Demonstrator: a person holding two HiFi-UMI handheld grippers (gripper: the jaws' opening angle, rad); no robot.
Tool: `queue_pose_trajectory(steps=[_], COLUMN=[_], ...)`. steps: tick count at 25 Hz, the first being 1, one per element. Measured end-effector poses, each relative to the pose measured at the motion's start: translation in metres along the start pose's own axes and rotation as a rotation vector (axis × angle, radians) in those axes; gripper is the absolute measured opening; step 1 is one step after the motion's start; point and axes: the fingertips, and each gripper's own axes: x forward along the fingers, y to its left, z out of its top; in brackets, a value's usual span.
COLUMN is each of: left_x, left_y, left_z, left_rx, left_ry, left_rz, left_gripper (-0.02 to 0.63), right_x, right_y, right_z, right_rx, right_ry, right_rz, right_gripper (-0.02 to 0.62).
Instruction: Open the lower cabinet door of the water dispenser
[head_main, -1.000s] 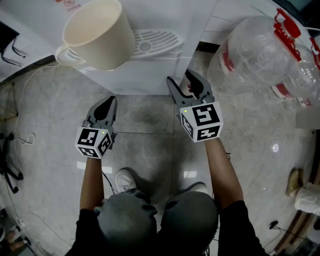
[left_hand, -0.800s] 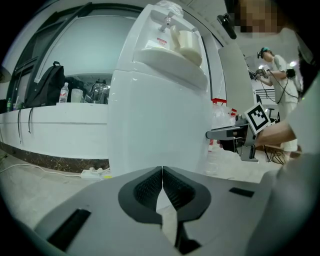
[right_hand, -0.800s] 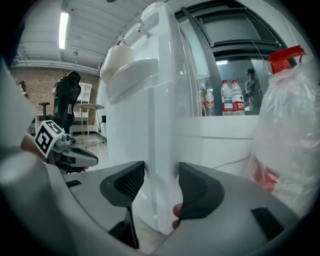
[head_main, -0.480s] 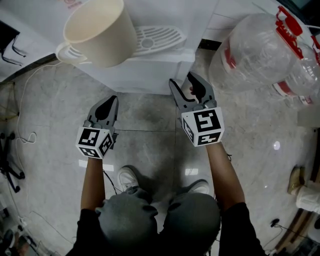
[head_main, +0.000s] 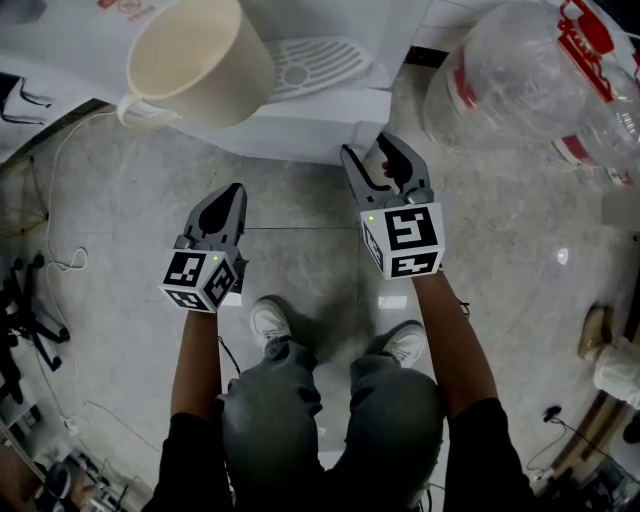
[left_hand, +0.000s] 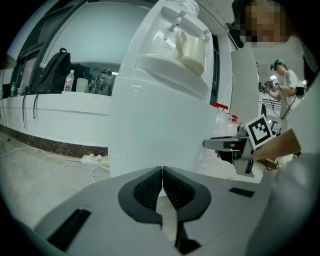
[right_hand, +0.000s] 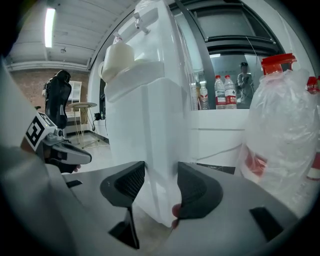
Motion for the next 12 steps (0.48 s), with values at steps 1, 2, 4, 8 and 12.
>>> queue_pose_trajectory(steps=[1,2,4,8,12], left_x=[-0.003,-0.006,-0.013,-0.037,-0.057], left_y=[-0.003,-0.006,-0.010,-0.022,-0.036], left_z=[0.003,0.007,0.015,0.022,0.023], left_rx=[-0.001,0.000,-0.005,-0.037,-0.068], left_ry=[0.011,0.022,0.042,0.094,0.142], left_rz=[-0.006,-0.012,-0.018,-0.025,-0.035], left_gripper=[0.018,0.018,0.018,0.018,0.018], right_x=[-0.001,-0.003,-0.005,-0.016,-0.024], right_y=[0.001,0.001,0.003,0.014,0.021], right_z=[0.000,0.000,-0.001,-0.005,-0.007], right_rx=[0.006,0.012,0.023,0.060,0.090], right_ry=[0.012,0.027,0.066,0.156,0.212], right_rz=[-0.004,-0.008,-0.016,-0.014,-0.019], right_gripper=[0.216,0.215,0.213,0.207,0.202])
